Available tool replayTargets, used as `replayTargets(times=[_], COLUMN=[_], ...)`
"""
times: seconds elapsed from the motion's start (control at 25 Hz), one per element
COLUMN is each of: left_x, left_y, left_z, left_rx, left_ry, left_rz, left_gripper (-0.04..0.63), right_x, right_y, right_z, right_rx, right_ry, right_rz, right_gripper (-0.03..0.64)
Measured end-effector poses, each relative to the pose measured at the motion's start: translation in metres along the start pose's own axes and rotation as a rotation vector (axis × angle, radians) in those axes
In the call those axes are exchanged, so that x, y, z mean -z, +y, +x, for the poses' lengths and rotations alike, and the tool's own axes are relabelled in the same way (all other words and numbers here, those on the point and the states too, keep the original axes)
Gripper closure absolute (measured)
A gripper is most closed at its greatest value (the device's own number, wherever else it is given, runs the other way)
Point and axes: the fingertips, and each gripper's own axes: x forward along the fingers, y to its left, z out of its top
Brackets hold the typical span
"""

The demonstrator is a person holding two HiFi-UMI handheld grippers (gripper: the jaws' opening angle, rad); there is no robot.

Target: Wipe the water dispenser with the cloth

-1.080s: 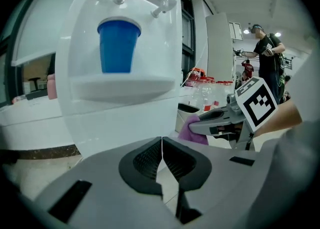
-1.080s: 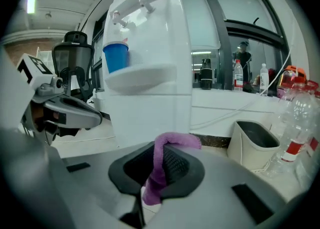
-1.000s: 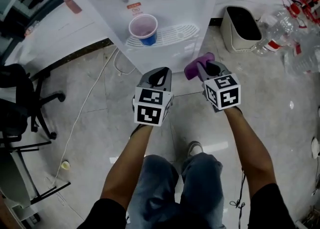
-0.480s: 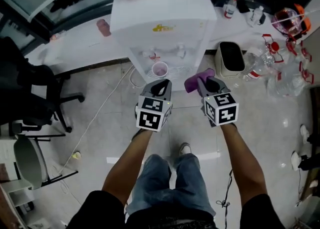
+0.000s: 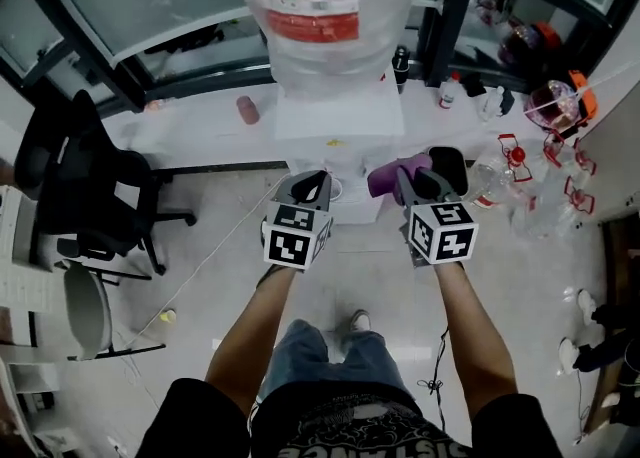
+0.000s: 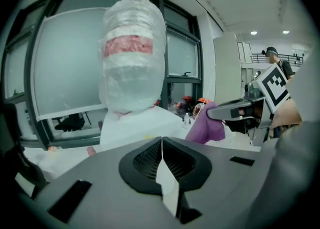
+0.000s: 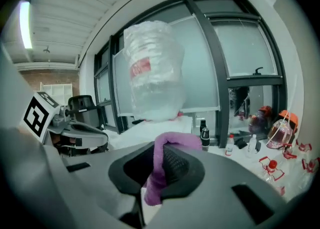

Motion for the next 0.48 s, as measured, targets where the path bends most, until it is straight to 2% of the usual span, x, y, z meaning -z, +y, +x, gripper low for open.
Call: replayTargets(times=[0.24, 0.48], left_x=[-0.067, -0.085], left_y=[0.031, 0.070], left_z=[-0.054, -0.089], left_rx=[-0.084, -0.119], left_ry=[-0.088, -0.124], left_rz=[-0.026, -0.019], left_gripper=[0.568, 0.568], right_x=[-0.094, -0.131], right_y=[0.017, 0.037], right_z=[-0.032, -0.049], right_rx=[0.001, 0.020], right_ry=[-0.112, -0.159], right_rz=[-0.045, -0.093], right_gripper=[0.584, 0.584])
